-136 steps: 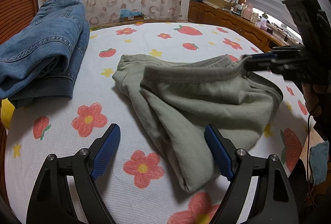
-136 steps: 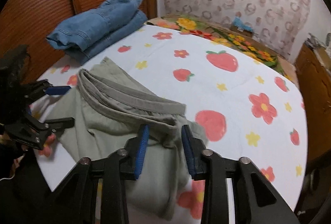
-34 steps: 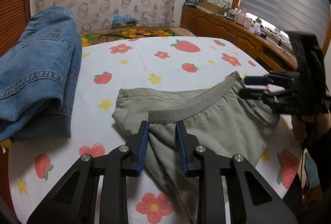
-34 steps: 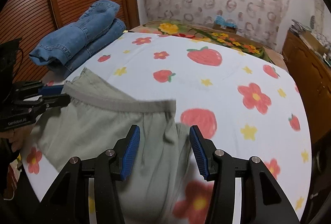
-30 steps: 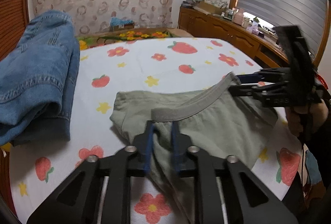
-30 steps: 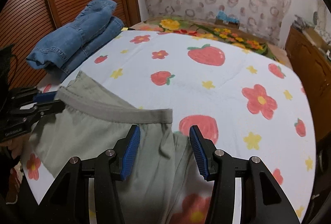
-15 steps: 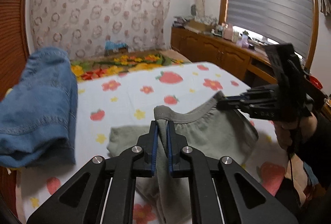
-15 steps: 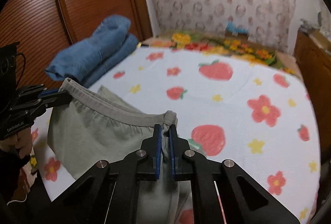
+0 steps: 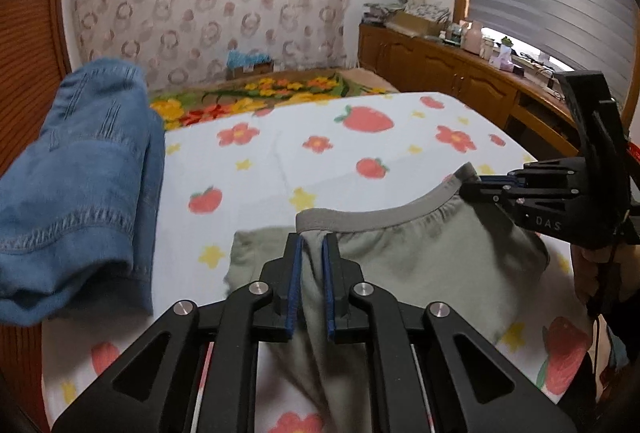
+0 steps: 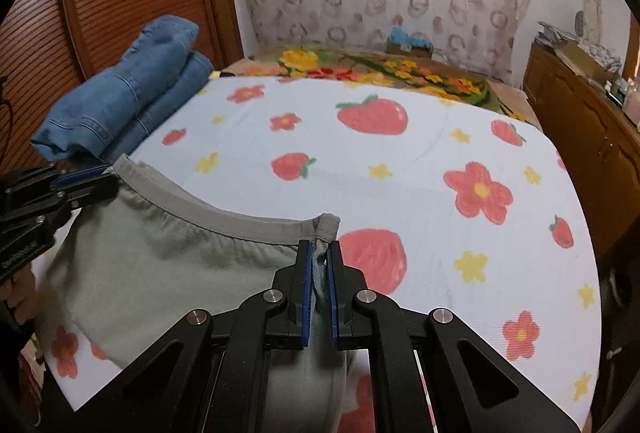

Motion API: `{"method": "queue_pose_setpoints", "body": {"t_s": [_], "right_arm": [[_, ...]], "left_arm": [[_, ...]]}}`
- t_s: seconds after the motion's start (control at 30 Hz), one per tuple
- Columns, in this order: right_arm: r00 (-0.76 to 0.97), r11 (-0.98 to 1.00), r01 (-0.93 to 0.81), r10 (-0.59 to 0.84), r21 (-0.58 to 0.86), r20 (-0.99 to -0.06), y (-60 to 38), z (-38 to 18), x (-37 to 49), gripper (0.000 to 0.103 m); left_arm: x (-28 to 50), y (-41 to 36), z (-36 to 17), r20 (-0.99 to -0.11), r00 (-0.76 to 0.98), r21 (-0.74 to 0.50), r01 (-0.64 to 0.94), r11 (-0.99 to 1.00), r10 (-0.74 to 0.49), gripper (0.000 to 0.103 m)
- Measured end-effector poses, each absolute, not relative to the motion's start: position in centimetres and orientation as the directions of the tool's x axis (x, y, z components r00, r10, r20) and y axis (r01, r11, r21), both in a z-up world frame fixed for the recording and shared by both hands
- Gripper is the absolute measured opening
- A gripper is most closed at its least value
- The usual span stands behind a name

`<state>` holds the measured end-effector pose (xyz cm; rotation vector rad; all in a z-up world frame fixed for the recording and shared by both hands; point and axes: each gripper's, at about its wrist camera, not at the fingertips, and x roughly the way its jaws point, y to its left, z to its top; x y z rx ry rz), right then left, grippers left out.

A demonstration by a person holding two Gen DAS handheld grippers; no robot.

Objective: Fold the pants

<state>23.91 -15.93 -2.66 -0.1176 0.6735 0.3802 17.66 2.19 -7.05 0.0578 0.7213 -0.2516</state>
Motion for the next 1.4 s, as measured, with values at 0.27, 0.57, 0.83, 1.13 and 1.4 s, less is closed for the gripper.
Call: {"method": "queue_pose_setpoints", "body": {"t_s": [0.27, 0.57, 0.83, 1.13, 1.4], "right_arm": [[0.715, 0.933, -0.359, 0.279, 0.006, -0.641, -15.6, -2.5, 24.2, 0.007], [0.72, 0.918, -0.396, 0.313, 0.004, -0.619, -16.8, -1.4, 21.5, 0.02], [0.677, 0.894, -0.446, 0.366, 0.04, -0.638, -17.8, -2.2, 18.5, 0.027], [0.66, 0.897, -0.44, 0.358, 0.045, -0.66, -18.2, -3.5, 18.0, 0.027], [0.678, 0.9, -0.435, 0.338, 0.014, -0.653, -17.7, -4.0, 17.9, 0.028]], "left_arm": [[13.6, 4.0, -6.7, -0.648, 0.728, -0.068, 0.238, 0.969, -0.224, 0.031], [9.0, 4.0, -7.3, -0.628, 0.721, -0.112, 0.289, 0.951, -0.293, 0.031], [8.5, 2.7, -8.6, -0.65, 0.689, -0.116, 0.327, 0.938, -0.32, 0.031], [9.4, 2.4, -9.5, -0.679, 0.67, -0.09, 0.328, 0.94, -0.299, 0.031], [9.3, 1.6, -9.5, -0.693, 0.659, -0.051, 0.358, 0.932, -0.291, 0.016]]}}
